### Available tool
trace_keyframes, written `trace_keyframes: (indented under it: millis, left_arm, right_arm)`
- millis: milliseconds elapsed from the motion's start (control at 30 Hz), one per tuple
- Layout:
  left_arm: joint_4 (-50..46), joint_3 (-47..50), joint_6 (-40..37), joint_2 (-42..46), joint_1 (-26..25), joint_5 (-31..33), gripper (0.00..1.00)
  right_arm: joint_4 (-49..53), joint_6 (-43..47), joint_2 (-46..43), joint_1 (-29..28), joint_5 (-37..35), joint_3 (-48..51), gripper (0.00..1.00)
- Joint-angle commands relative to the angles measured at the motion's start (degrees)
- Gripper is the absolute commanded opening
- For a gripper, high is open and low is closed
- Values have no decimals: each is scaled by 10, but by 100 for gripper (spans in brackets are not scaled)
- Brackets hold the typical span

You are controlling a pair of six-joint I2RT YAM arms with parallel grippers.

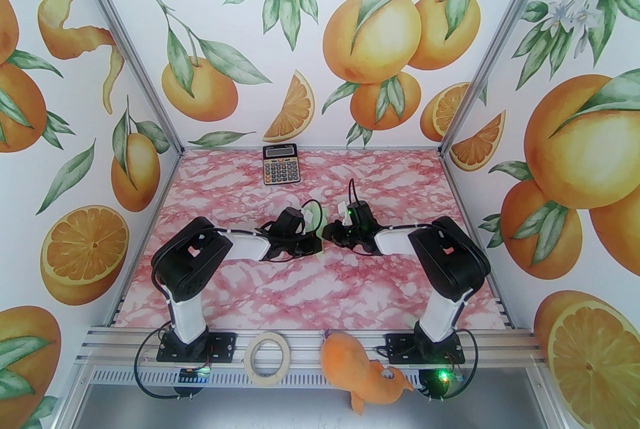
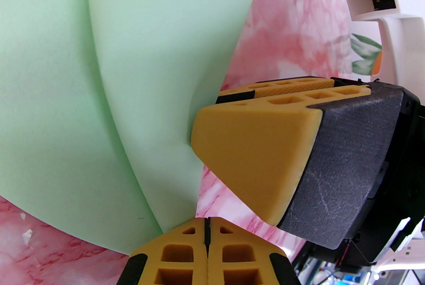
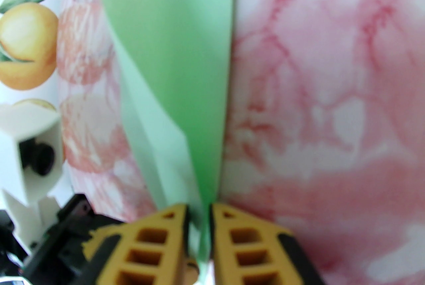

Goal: Fold a paper plane with a square sheet of paper (fold left side to right side)

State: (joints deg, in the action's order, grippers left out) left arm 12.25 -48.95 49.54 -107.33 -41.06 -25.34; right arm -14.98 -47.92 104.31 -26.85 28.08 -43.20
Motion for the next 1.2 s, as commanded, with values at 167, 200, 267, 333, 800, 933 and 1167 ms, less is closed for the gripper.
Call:
trace_keyframes:
  millis: [167,200,267,333,800,933,1167]
  left_arm:
    - [27,5,6,-14,-4,-5,2]
    - [28,5,7,-13,-3,-4,2]
    - [28,7,7,-8,-4,-4,3]
    - [25,11,5,2,-3,-2,4]
    - [4,28,-6,44,-3,7,5]
    - [2,25,-8,40,-2,5,6]
    - [8,24,-9,32,-2,-1,5]
  right_arm:
    - [1,14,40,-3,-29,-1,19]
    - [2,14,40,-3,-29,-2,19]
    - [3,14,38,-3,-30,-2,19]
    - [5,16,39,-3,-30,-3,19]
    - [25,28,35,-2,-38,-22,18]
    - [36,35,33,-2,-41,-29,18]
    - [49,43,35,-2,-43,-39,19]
